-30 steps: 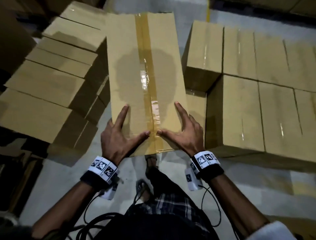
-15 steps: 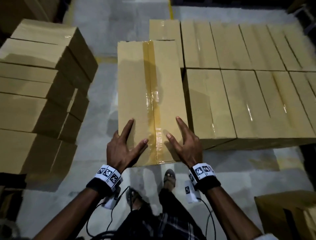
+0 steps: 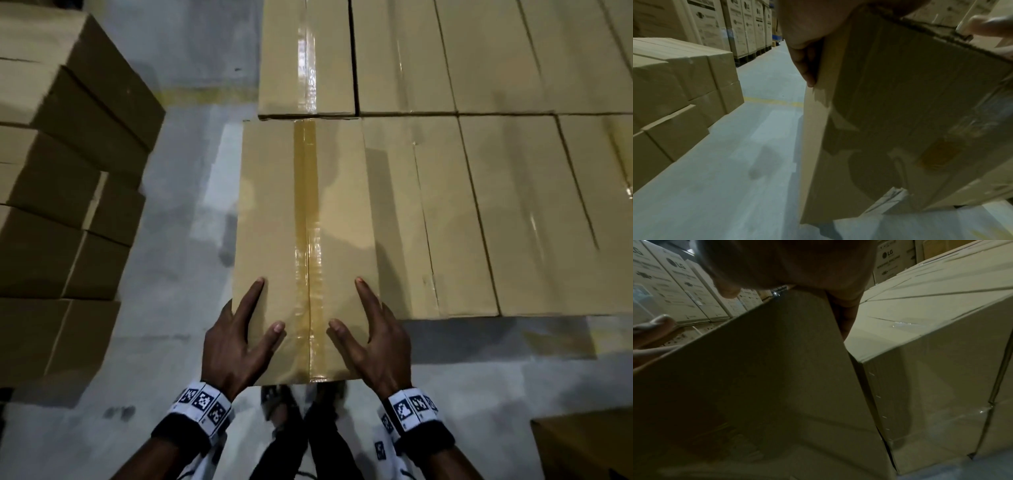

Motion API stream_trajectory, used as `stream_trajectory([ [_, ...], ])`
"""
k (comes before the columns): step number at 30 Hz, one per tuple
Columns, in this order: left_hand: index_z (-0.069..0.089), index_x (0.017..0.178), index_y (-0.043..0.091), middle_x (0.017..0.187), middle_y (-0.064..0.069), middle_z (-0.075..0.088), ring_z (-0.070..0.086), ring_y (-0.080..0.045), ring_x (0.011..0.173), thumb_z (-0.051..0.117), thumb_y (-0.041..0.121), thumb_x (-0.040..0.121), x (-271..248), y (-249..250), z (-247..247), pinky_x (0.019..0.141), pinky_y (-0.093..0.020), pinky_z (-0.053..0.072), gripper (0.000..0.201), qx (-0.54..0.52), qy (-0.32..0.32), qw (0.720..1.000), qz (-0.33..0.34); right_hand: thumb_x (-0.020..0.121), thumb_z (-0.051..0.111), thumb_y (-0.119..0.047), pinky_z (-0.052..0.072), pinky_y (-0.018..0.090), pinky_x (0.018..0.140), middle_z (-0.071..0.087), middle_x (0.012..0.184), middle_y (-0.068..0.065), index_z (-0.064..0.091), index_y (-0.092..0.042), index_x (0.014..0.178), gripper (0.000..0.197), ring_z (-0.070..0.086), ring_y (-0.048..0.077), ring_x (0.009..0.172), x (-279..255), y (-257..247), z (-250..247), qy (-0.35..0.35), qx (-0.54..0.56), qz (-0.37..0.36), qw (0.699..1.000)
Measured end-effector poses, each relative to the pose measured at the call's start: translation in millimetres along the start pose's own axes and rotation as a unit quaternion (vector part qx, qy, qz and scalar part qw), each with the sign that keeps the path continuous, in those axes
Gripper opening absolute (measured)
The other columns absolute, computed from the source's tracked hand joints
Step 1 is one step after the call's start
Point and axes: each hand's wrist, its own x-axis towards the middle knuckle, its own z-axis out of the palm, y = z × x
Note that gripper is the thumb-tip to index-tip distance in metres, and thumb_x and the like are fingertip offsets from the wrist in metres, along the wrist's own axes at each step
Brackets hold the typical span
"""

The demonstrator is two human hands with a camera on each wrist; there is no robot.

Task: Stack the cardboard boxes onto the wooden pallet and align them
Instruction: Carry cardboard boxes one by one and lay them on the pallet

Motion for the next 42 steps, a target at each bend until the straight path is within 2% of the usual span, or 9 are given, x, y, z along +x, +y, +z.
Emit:
stream_trajectory([
  [5,0.024,0.157,0.055,0.127,-0.013,0.063,0.066,-0.034,0.109,0.031,0.092,0.083,25,-19,40,0.089,-0.042,0.055,0.083,-0.015,-0.013,1.000,0.003,0.081,0.044,-0.089,0.041,0.044,0.112,0.041,0.161,-0.007,0.022,-0.060,0.155,0.083,0.043,0.020,0.144,18,35,23,-0.004,-0.053,0.042,0.998],
  [11,0.020,0.158,0.057,0.144,-0.005,0.056,0.058,-0.028,0.125,0.034,0.096,0.077,34,-39,69,0.100,-0.042,0.051,0.091,-0.039,-0.016,0.999,0.003,0.087,0.054,-0.072,0.049,0.045,0.095,0.056,0.148,0.006,0.060,-0.043,0.140,0.061,0.050,0.029,0.132,27,55,48,0.064,-0.134,0.022,0.989],
  [15,0.018,0.157,0.059,0.145,-0.001,0.053,0.057,-0.027,0.127,0.038,0.097,0.074,35,-46,81,0.098,-0.038,0.048,0.093,-0.035,-0.012,0.999,-0.004,0.086,0.065,-0.058,0.052,0.045,0.087,0.056,0.145,0.009,0.066,-0.035,0.135,0.055,0.048,0.031,0.126,25,73,65,0.109,-0.155,0.000,0.982],
  [21,0.016,0.158,0.057,0.159,0.009,0.042,0.046,-0.019,0.141,0.066,0.082,0.078,30,-58,93,0.110,-0.037,0.043,0.098,-0.058,-0.033,0.998,-0.006,0.087,0.070,-0.049,0.047,0.050,0.094,0.051,0.152,0.010,0.066,-0.026,0.136,0.054,0.048,0.035,0.125,17,85,72,0.105,-0.207,-0.028,0.972],
  [26,0.014,0.159,0.055,0.161,0.024,0.027,0.031,0.006,0.141,0.085,0.071,0.065,25,-73,87,0.113,-0.027,0.033,0.119,-0.098,-0.072,0.992,0.024,0.083,0.064,-0.074,0.032,0.055,0.109,0.029,0.168,0.005,0.050,-0.037,0.150,0.078,0.030,0.032,0.150,12,101,41,0.010,-0.277,-0.096,0.956],
  [31,0.009,0.161,0.052,0.170,0.022,0.000,0.017,0.001,0.153,0.093,0.073,0.049,14,-96,78,0.112,-0.035,0.040,0.141,-0.043,-0.152,0.984,0.088,0.072,0.048,-0.096,0.016,0.064,0.122,-0.003,0.174,-0.001,0.015,-0.043,0.163,0.111,0.003,0.027,0.160,4,127,5,-0.123,-0.346,-0.156,0.917],
  [35,0.006,0.161,0.052,0.171,0.019,-0.005,0.027,-0.003,0.148,0.095,0.067,0.051,15,-100,78,0.099,-0.038,0.053,0.142,-0.010,-0.150,0.981,0.121,0.072,0.054,-0.088,0.019,0.066,0.121,0.002,0.174,-0.004,0.009,-0.040,0.165,0.114,0.006,0.027,0.160,8,134,-1,-0.126,-0.385,-0.170,0.898],
  [38,0.006,0.161,0.052,0.171,0.017,-0.003,0.034,-0.019,0.150,0.097,0.061,0.053,18,-100,81,0.098,-0.044,0.056,0.141,-0.006,-0.139,0.981,0.135,0.073,0.055,-0.084,0.019,0.064,0.120,0.004,0.174,-0.007,0.009,-0.038,0.165,0.112,0.007,0.025,0.160,11,136,0,-0.118,-0.387,-0.162,0.900],
  [42,0.003,0.161,0.053,0.171,0.018,-0.005,0.034,-0.023,0.150,0.096,0.059,0.054,28,-102,80,0.098,-0.048,0.056,0.142,0.001,-0.131,0.980,0.148,0.074,0.071,-0.075,0.020,0.061,0.120,0.011,0.173,-0.008,0.011,-0.035,0.165,0.117,0.009,0.024,0.160,15,136,3,-0.102,-0.383,-0.157,0.905],
])
